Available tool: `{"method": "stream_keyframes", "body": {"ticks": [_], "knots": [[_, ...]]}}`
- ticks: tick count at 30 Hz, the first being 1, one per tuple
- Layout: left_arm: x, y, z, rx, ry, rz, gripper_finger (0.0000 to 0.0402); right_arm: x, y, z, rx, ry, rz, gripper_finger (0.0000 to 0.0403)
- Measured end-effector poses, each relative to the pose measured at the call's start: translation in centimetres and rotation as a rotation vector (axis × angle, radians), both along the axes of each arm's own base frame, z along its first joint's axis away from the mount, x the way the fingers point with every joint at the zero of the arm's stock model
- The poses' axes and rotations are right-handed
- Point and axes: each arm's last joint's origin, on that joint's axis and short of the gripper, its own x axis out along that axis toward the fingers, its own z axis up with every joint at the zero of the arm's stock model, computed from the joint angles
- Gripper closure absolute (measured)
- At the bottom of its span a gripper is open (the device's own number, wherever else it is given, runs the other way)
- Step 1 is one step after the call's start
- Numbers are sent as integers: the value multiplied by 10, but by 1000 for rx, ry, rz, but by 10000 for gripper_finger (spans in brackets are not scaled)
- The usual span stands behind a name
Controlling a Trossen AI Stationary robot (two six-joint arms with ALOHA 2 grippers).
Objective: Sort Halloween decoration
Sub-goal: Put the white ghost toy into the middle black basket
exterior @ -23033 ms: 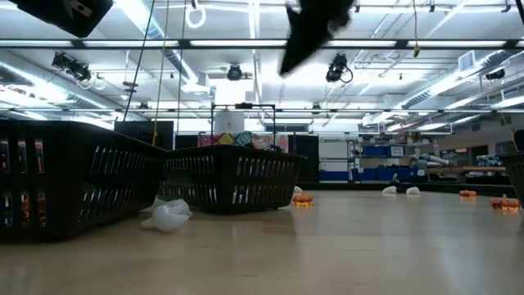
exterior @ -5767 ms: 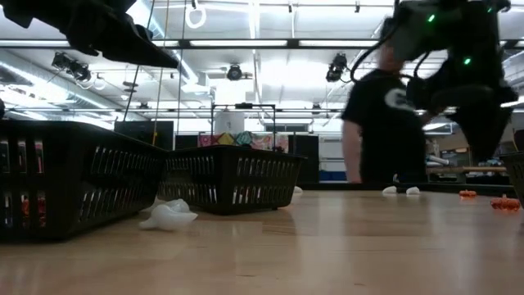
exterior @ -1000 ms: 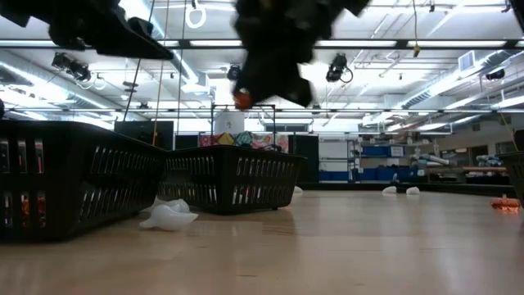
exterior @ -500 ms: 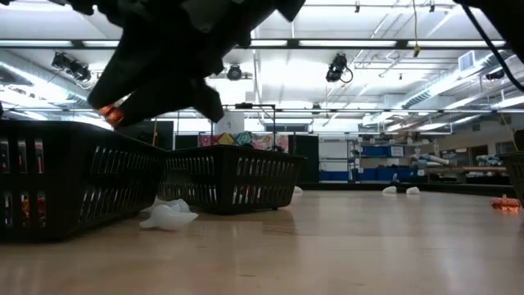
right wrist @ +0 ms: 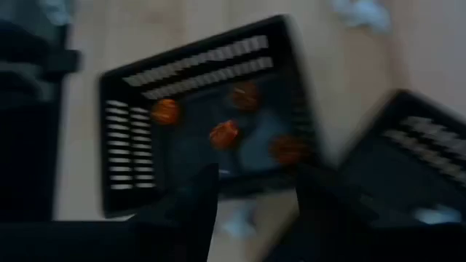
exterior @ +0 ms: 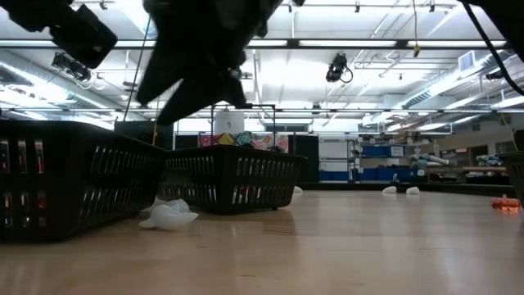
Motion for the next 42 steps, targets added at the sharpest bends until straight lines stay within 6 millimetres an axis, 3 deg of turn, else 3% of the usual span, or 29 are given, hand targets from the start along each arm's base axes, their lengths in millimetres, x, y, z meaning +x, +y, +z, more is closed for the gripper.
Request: {"method": "stream_keyframes", "body": {"ticks": [3,6,11,16,25,31,36,42], "knots": [[-2,-8,-2,8,16,-49,246,-10,3,18,-69,-16,-21,216],[-6,-15,-3,35,5,-60,246,-20,21,34,-143,-56,8,216],[-11,-23,-4,64,-5,-87,246,-39,59,36,-258,-47,63,216],[-12,-27,-6,88,0,-120,246,-56,86,16,-337,-17,-7,216],[-10,-25,-5,209,-45,-91,246,-77,116,-31,-284,-89,-109,216],[-9,-23,-4,288,-83,-19,246,-81,126,-52,-291,-290,-142,217],[-9,-22,-4,308,-92,11,246,-89,133,-60,-317,-327,-141,217],[-9,-21,-4,311,-96,23,246,-93,118,-83,-263,-316,-210,215]]}}
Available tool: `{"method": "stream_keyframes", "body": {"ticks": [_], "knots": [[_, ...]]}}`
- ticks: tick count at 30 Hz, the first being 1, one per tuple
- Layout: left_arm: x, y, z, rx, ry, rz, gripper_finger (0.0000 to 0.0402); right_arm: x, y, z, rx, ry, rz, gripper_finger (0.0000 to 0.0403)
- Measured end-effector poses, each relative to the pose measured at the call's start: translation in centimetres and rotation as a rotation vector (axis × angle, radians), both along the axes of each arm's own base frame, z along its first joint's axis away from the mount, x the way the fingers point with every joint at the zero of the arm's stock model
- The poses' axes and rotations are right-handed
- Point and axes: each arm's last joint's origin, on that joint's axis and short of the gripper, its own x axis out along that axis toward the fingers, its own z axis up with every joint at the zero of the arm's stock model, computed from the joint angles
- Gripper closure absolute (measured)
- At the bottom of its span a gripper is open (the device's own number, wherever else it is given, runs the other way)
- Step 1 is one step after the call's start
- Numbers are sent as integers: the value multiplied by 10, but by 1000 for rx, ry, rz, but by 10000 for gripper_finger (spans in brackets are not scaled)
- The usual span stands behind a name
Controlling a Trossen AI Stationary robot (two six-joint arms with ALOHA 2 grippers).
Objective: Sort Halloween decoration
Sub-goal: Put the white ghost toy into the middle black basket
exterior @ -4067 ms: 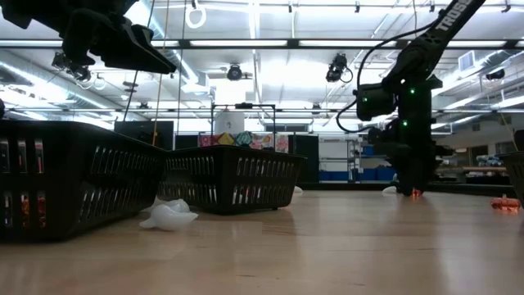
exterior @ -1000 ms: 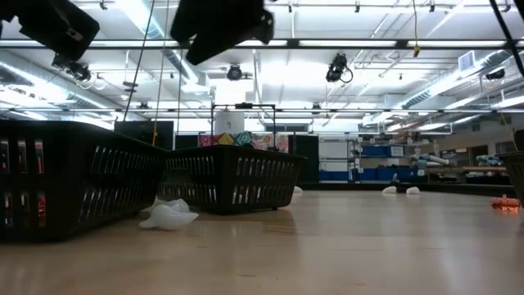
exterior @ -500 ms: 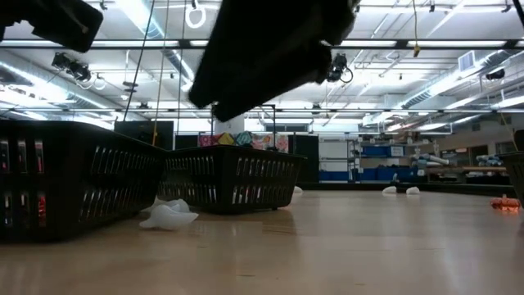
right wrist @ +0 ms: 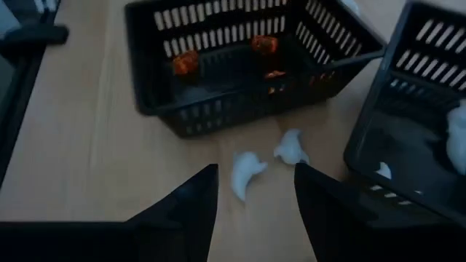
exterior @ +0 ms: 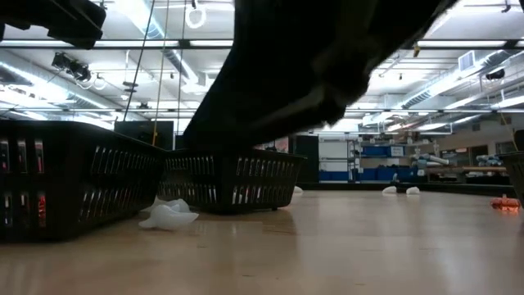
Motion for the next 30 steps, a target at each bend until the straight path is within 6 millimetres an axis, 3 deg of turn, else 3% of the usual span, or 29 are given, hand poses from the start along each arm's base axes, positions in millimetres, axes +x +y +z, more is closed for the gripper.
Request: {"method": "stream_keyframes", "body": {"ticks": [6,13,19,30], "knots": [[0,0,1,-9,-4,3,246,3,-13,-11,103,-26,19,195],[0,0,1,-14,-7,4,246,29,6,-36,66,9,117,184],[0,0,1,-18,-10,3,246,43,13,-31,-10,128,90,185],[0,0,1,-18,-10,3,246,44,13,-30,-19,131,99,202]]}}
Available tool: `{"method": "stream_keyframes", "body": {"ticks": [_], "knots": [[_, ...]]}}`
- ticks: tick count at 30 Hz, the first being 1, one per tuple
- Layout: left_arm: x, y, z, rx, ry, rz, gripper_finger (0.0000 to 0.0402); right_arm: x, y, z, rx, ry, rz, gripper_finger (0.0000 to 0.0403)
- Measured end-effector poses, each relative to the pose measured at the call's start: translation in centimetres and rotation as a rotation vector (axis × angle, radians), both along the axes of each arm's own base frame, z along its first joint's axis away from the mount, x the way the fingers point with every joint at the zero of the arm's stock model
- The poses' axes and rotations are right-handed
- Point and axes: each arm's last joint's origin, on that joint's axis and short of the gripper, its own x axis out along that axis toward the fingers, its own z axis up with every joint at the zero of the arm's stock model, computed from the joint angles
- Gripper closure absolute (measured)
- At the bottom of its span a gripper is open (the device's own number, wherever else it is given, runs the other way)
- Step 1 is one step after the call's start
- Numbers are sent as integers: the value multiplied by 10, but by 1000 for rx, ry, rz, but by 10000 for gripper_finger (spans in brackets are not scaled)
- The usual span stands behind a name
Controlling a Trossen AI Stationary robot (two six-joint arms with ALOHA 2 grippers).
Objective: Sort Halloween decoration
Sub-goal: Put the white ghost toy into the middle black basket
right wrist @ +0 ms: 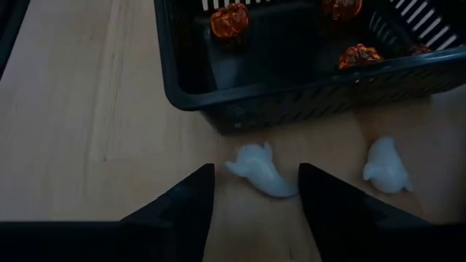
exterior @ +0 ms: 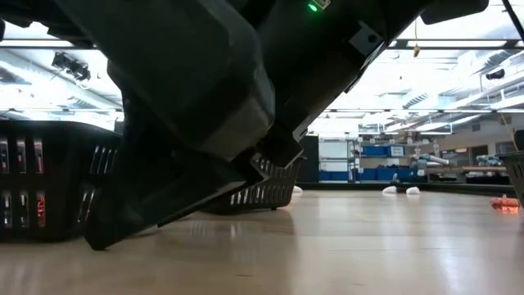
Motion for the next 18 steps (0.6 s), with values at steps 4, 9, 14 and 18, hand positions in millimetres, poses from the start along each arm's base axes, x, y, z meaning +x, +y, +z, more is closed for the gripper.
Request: {"method": "stream_keyframes", "body": {"ticks": [4,9,14,18], "knots": [[0,0,0,0,1,0,246,0,0,0,2,3,-4,238],[0,0,0,0,0,0,246,0,0,0,6,4,-11,289],[0,0,0,0,1,-1,246,-1,-1,-1,9,4,-18,334],[0,0,0,0,0,-1,246,-1,-1,-1,13,3,-23,360]]}}
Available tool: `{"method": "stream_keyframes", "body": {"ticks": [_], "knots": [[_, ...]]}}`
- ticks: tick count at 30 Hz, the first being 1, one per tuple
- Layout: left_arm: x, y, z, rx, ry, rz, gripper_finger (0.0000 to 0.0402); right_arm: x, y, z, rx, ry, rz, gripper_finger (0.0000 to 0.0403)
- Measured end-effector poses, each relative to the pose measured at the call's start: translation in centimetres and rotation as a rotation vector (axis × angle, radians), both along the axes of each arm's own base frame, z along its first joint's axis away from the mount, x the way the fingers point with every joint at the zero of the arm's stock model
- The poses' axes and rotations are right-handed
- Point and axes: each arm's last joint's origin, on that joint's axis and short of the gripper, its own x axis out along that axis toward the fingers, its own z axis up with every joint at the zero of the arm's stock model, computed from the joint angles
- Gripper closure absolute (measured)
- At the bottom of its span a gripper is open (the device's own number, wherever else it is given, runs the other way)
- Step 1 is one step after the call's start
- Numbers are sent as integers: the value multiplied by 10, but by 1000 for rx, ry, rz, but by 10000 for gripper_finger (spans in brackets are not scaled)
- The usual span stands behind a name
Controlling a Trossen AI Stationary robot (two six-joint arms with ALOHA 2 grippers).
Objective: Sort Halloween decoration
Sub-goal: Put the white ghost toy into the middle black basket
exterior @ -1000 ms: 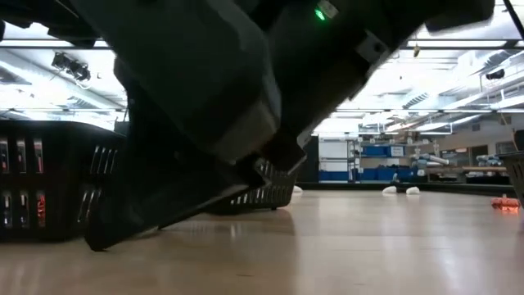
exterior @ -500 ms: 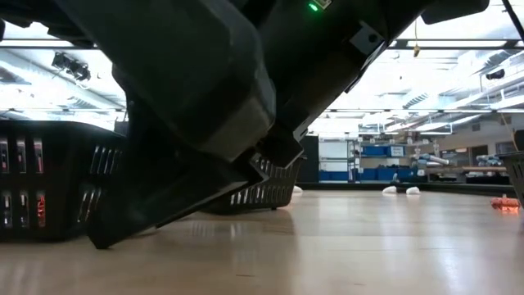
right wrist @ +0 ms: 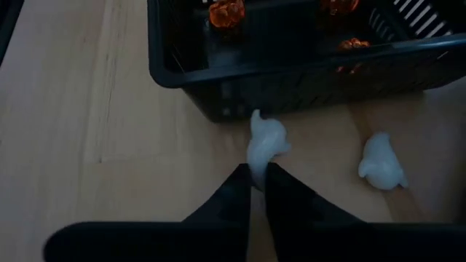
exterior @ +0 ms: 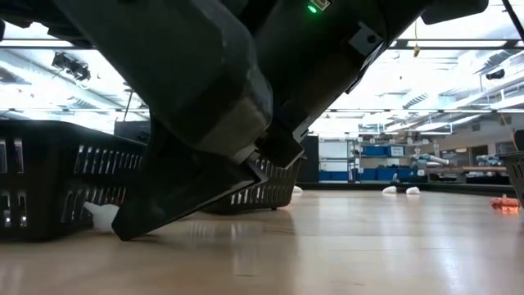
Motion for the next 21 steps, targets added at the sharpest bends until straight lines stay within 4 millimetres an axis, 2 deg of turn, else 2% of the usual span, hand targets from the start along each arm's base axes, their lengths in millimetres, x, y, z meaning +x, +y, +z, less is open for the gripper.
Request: {"method": "stream_keyframes", "body": {"ticks": [9,15,21], "knots": [[0,0,0,0,0,0,246,0,0,0,11,-3,-19,396],[0,0,0,0,0,0,246,0,-1,2,19,-8,-33,399],[0,0,0,0,0,-1,246,-4,-3,26,-1,-23,-45,400]]}}
